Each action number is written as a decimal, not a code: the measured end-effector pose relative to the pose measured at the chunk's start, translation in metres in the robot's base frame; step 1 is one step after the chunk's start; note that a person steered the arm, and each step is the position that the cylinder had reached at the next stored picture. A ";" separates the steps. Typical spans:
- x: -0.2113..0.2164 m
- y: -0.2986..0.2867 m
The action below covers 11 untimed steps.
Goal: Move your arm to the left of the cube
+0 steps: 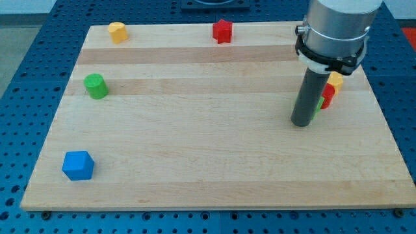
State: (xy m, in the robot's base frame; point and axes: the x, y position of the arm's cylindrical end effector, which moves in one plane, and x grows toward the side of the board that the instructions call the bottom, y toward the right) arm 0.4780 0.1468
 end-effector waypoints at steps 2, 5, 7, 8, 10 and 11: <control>0.101 -0.042; 0.141 -0.229; 0.140 -0.335; 0.133 -0.381; 0.106 -0.417; 0.105 -0.414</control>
